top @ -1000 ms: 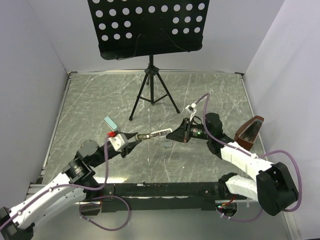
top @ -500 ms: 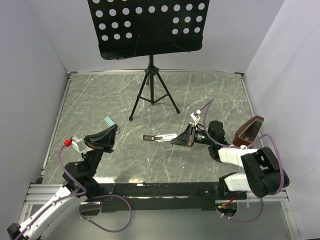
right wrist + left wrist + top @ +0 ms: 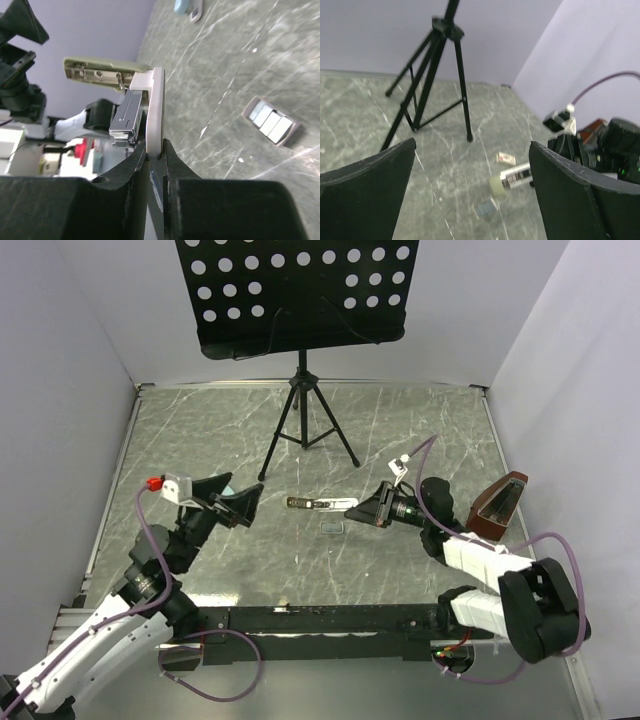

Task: Load the staples into the stapler

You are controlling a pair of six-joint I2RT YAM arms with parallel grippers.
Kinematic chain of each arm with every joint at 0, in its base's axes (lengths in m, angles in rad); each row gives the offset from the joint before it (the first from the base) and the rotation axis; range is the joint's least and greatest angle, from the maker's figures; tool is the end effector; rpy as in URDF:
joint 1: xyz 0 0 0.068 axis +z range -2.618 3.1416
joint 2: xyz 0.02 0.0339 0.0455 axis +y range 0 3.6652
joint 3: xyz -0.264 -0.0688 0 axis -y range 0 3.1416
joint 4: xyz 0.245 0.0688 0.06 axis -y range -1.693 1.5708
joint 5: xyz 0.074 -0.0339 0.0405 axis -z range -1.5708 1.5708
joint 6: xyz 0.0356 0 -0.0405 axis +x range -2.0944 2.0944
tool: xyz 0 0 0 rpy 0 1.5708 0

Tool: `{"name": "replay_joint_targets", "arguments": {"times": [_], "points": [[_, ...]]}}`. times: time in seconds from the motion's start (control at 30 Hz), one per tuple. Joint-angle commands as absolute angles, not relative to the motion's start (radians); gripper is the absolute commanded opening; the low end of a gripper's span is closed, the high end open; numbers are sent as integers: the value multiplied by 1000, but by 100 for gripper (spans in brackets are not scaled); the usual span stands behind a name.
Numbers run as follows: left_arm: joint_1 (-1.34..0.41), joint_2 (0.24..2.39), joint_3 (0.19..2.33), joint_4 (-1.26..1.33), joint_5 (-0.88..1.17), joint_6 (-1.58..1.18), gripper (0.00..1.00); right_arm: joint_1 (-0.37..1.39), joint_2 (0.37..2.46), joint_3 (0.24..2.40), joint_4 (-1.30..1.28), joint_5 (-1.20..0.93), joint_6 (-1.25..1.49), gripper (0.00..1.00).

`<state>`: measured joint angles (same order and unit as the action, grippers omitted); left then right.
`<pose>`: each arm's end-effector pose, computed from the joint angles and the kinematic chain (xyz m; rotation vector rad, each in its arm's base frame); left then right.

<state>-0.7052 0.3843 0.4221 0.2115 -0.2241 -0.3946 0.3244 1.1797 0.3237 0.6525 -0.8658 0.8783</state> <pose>0.0989 -0.0738 0.3085 0.0158 1.3700 -0.7816 0.2002 0.0959 0.1922 -0.1667 2.0004 1.5818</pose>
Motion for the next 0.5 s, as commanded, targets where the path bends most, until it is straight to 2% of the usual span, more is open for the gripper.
{"name": "replay_joint_targets", "arguments": {"times": [0.0, 0.17, 0.47], "points": [[-703, 388, 414, 155, -161, -469, 99, 324, 1106, 377, 528, -737, 822, 0], [-706, 449, 446, 105, -179, -472, 100, 324, 1063, 370, 480, -684, 833, 0], [-713, 515, 437, 158, -138, -539, 99, 385, 1100, 342, 569, -618, 937, 0]]}}
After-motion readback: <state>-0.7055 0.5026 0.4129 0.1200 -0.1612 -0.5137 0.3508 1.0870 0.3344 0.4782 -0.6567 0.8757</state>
